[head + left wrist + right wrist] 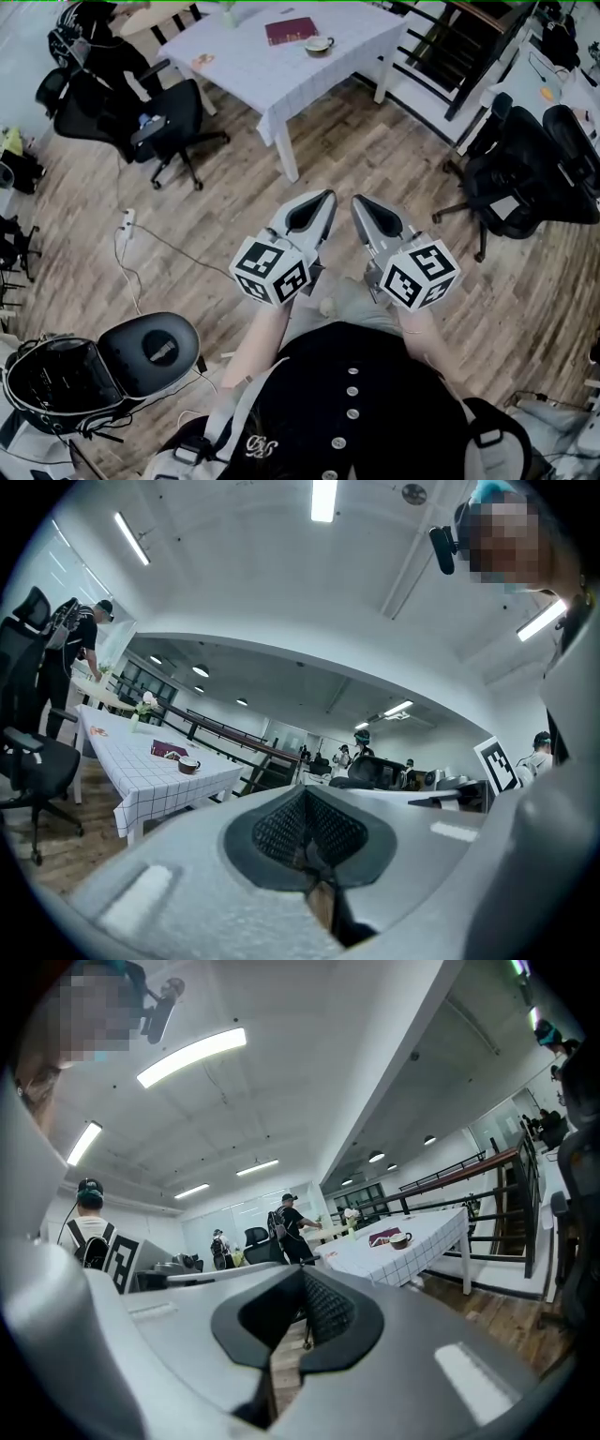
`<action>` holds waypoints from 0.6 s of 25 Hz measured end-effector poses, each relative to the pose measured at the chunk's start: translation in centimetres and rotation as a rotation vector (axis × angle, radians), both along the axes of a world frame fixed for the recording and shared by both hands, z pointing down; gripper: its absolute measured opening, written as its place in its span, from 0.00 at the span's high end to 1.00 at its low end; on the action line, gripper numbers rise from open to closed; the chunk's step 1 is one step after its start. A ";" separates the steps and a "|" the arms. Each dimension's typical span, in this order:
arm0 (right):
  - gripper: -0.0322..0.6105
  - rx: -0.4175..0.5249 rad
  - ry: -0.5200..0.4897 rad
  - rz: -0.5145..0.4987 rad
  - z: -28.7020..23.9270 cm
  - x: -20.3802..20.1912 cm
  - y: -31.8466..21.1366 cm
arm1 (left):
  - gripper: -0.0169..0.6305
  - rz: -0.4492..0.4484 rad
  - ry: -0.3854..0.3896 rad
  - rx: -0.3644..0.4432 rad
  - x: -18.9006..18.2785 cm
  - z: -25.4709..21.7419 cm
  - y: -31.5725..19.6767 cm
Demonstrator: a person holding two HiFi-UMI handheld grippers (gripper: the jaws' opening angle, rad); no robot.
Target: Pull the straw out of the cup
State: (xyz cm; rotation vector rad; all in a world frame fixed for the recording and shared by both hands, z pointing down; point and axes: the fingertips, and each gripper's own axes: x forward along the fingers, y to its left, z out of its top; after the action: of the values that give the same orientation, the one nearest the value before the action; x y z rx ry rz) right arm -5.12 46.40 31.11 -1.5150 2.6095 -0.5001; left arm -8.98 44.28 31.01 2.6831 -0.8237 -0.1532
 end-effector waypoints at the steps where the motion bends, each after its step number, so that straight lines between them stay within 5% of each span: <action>1: 0.95 -0.004 0.000 0.004 0.0 0.0 -0.3 | 0.97 0.002 -0.003 0.000 0.0 0.0 -0.2; 15: 0.95 -0.001 -0.001 0.038 1.2 3.2 -10.2 | 0.97 -0.023 -0.022 -0.007 2.0 1.8 -9.7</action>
State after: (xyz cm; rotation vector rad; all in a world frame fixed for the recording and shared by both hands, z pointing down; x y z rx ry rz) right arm -1.88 36.20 32.29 -1.5608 2.5751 -0.4980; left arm -6.98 34.59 32.82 2.6745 -0.8611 -0.1260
